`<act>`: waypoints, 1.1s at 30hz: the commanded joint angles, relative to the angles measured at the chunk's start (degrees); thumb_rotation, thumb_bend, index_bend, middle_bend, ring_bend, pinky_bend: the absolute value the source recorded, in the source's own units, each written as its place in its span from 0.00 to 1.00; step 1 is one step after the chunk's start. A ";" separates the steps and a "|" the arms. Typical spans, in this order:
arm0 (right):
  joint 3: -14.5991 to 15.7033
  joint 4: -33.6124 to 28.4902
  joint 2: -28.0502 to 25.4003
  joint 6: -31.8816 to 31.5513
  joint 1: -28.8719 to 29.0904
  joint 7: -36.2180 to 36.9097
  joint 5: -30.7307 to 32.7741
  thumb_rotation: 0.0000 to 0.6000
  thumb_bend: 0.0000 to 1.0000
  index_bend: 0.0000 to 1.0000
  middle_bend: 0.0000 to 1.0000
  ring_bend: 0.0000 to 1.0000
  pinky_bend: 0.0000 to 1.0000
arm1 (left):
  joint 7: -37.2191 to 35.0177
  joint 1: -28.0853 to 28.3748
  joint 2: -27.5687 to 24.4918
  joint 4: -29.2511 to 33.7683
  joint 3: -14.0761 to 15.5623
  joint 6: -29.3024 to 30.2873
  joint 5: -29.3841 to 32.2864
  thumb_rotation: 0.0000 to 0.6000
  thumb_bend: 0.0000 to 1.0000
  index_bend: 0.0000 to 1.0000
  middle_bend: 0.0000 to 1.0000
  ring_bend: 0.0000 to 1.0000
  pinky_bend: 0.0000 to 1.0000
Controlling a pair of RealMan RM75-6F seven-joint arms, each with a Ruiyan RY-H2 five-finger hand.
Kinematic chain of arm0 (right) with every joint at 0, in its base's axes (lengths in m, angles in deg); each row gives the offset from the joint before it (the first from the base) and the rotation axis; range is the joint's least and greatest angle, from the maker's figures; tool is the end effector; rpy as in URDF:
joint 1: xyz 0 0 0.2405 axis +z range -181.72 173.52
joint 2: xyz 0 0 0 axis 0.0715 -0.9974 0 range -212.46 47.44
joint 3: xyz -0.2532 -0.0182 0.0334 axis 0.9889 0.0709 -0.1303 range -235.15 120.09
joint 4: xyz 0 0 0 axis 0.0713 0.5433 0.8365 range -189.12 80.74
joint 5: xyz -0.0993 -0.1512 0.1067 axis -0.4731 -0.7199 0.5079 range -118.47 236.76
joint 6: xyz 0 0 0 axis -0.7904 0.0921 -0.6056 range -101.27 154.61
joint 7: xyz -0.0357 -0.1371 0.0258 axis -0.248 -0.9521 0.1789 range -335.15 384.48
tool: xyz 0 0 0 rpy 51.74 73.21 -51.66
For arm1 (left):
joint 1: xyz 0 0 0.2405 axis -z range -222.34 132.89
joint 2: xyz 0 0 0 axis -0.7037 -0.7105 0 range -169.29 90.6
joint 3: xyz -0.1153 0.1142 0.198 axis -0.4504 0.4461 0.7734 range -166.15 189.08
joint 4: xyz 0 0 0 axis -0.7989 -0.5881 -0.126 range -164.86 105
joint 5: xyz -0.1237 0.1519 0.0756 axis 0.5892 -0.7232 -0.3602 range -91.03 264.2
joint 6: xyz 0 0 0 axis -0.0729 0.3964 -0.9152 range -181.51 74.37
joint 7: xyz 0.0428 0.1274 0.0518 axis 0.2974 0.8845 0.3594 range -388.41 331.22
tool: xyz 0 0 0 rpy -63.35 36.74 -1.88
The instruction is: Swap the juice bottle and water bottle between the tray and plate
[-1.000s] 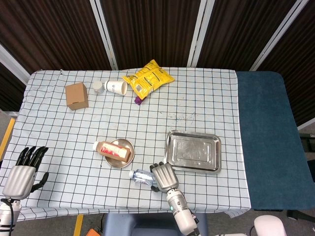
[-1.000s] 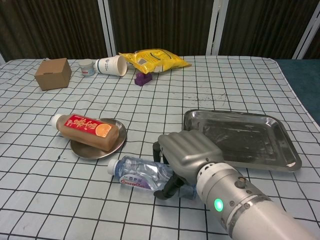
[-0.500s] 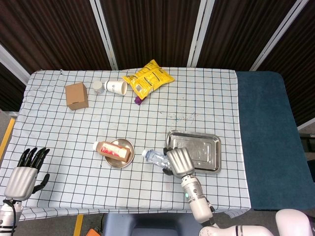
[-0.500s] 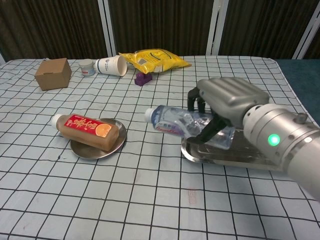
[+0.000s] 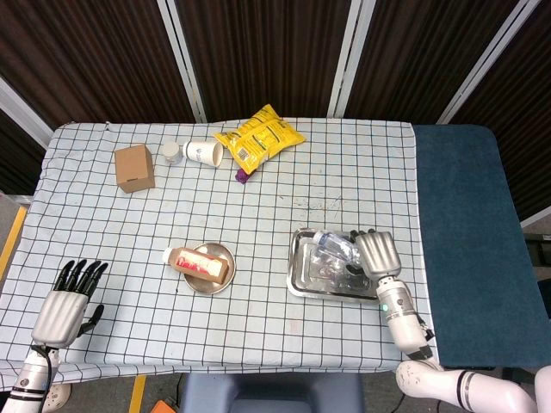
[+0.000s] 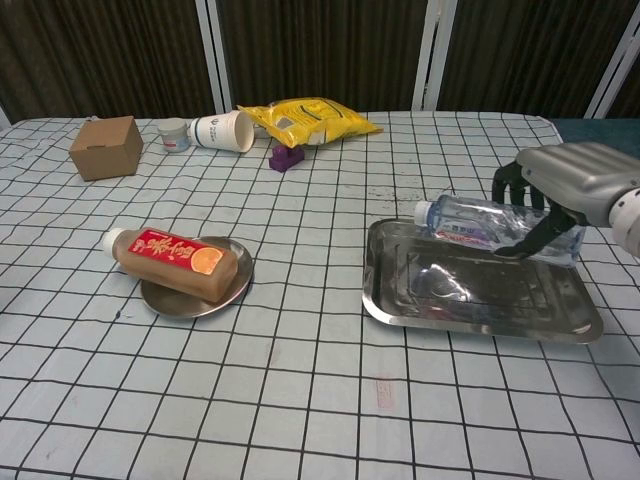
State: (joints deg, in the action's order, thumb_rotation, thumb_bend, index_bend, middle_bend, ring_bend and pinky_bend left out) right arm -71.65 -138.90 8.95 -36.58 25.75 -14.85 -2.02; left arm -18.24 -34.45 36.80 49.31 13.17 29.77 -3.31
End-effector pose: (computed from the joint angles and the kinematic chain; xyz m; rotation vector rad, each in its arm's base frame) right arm -0.2056 -0.3193 -0.0005 1.6523 -0.8184 0.6885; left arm -0.3144 0.1956 0.0918 -1.6187 -0.7177 -0.7948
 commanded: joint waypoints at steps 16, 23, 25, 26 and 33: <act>5.44 -12.03 -12.76 0.61 -3.91 12.31 -4.03 1.00 0.22 0.00 0.11 0.03 0.25 | -0.91 -0.94 -0.90 0.62 -0.32 1.36 -0.77 1.00 0.41 0.00 0.08 0.00 0.05; 14.38 -19.50 -23.63 -17.85 -16.57 18.84 -21.62 1.00 0.22 0.00 0.02 0.00 0.11 | -1.65 -1.93 -1.75 1.69 -0.35 3.97 -2.18 1.00 0.41 0.00 0.05 0.00 0.05; 17.28 -17.08 -24.55 -25.26 -21.55 21.36 -26.50 1.00 0.22 0.00 0.00 0.00 0.07 | -1.71 -2.25 -2.07 2.19 -0.18 4.81 -2.92 1.00 0.41 0.00 0.03 0.00 0.05; 18.64 -14.61 -24.44 -29.21 -24.30 23.47 -28.64 1.00 0.22 0.00 0.00 0.00 0.06 | -1.72 -2.42 -2.31 2.52 0.04 5.23 -3.47 1.00 0.41 0.00 0.02 0.00 0.05; 20.72 -9.31 -27.17 -35.92 -29.72 33.58 -32.37 1.00 0.22 0.00 0.00 0.00 0.00 | -0.73 -3.26 -3.85 6.21 2.05 6.77 -7.41 1.00 0.41 0.00 0.00 0.00 0.05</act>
State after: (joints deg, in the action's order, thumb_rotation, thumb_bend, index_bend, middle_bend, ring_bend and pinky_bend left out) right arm -52.96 -150.02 -15.43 -69.84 -2.24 13.77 -31.58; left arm -19.38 -37.45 33.41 54.55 14.55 35.99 -9.46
